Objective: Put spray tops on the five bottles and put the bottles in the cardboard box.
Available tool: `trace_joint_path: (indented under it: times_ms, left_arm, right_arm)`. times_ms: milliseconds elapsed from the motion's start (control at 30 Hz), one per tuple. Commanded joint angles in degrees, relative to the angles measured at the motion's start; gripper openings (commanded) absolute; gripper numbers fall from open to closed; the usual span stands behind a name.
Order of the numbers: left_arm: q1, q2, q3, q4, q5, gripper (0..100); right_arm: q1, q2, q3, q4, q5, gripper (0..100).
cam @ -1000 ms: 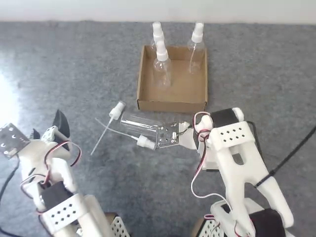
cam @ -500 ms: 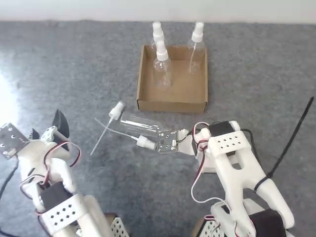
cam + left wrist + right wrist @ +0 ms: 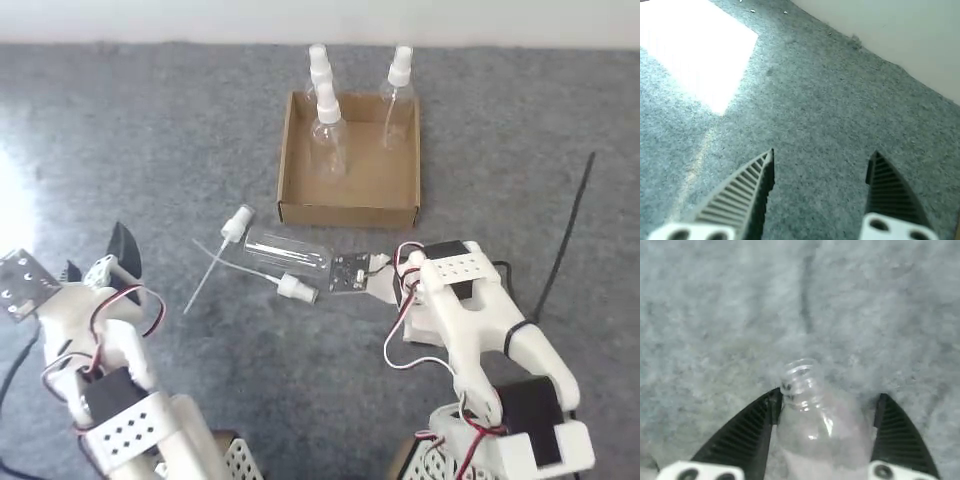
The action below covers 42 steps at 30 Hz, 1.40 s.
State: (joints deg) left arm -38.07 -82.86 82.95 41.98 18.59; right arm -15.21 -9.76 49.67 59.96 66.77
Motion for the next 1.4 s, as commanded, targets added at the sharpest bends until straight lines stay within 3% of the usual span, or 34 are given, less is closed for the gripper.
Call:
trace_joint_path:
  times_ms: [0, 233, 400, 500, 600, 833, 1167, 1367]
  left_arm:
    - [-0.18, -0.7, -0.66, -1.58, 0.79, 28]
    - [-0.18, -0.7, -0.66, -1.58, 0.79, 28]
    - [-0.18, -0.7, -0.66, -1.58, 0.79, 28]
    - [-0.18, -0.7, -0.66, -1.58, 0.79, 28]
    - [-0.18, -0.7, -0.66, -1.58, 0.79, 28]
    - [-0.18, -0.7, -0.66, -1.58, 0.79, 28]
    - [-0.18, -0.7, -0.66, -1.58, 0.79, 28]
    - [-0.18, -0.7, -0.66, -1.58, 0.79, 28]
  right_arm:
    - [0.66, -0.22, -0.53, -3.03, -4.66, 16.5]
    - [0.57, -0.22, -2.11, -4.26, -9.93, 14.1]
    - [0.57, -0.22, -6.68, -4.18, -23.74, 14.5]
    - [0.57, -0.22, -7.82, -4.09, -27.87, 14.5]
    - [0.57, 0.31, -7.82, -4.09, -26.99, 16.1]
    - [0.57, 0.31, -8.0, -0.4, -25.32, 31.3]
    - [0.75, 0.04, -8.0, -0.31, -20.04, 30.8]
    - [0.92, -0.13, -8.09, -0.48, -20.04, 21.2]
